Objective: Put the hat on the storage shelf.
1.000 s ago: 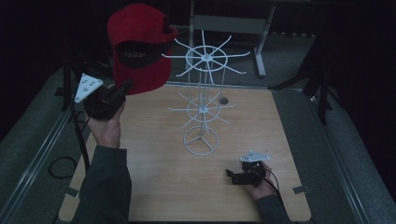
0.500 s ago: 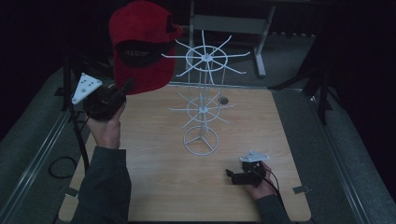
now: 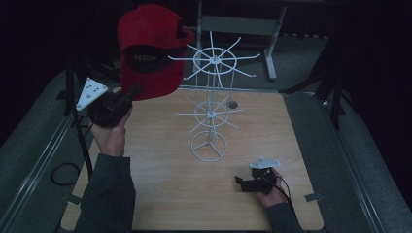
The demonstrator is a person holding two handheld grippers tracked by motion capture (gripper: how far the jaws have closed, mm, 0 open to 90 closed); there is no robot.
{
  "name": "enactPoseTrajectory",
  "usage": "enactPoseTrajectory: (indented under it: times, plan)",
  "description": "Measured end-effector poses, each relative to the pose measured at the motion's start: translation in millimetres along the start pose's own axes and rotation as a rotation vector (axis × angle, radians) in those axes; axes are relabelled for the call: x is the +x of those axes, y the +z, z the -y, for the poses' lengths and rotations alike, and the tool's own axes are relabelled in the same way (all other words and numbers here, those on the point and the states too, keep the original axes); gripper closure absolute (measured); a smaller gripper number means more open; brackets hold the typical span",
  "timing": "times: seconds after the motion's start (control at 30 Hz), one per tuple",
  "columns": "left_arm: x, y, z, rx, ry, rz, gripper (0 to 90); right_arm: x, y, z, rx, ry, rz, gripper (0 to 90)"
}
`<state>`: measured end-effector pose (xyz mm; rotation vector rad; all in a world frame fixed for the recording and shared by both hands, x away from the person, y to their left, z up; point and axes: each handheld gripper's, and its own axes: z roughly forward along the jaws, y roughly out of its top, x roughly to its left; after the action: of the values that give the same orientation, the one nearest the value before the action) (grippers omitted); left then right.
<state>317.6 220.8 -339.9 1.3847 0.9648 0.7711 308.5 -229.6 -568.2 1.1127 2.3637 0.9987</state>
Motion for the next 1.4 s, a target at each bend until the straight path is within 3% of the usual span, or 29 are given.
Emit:
enactPoseTrajectory:
  times: [0.2, 0.67, 0.93, 1.13, 1.4]
  plan:
    - [1.4, -1.3, 5.1, 0.004, -0.011, 0.013, 85.9, 0.0, 0.0, 0.0, 0.0, 0.0, 0.0, 13.1]
    - [-4.9, -3.4, 7.7, 0.016, 0.036, 0.024, 85.8, 0.0, 0.0, 0.0, 0.0, 0.0, 0.0, 13.1]
    - [-4.9, -3.4, 8.6, 0.048, 0.054, 0.007, 85.8, 0.0, 0.0, 0.0, 0.0, 0.0, 0.0, 13.1]
    - [-6.8, -2.1, 11.1, 0.084, 0.079, -0.028, 85.7, 0.0, 0.0, 0.0, 0.0, 0.0, 0.001, 13.1]
    - [-7.0, 1.6, 17.1, 0.11, 0.091, -0.033, 85.7, 0.0, 0.0, 0.0, 0.0, 0.0, 0.001, 13.1]
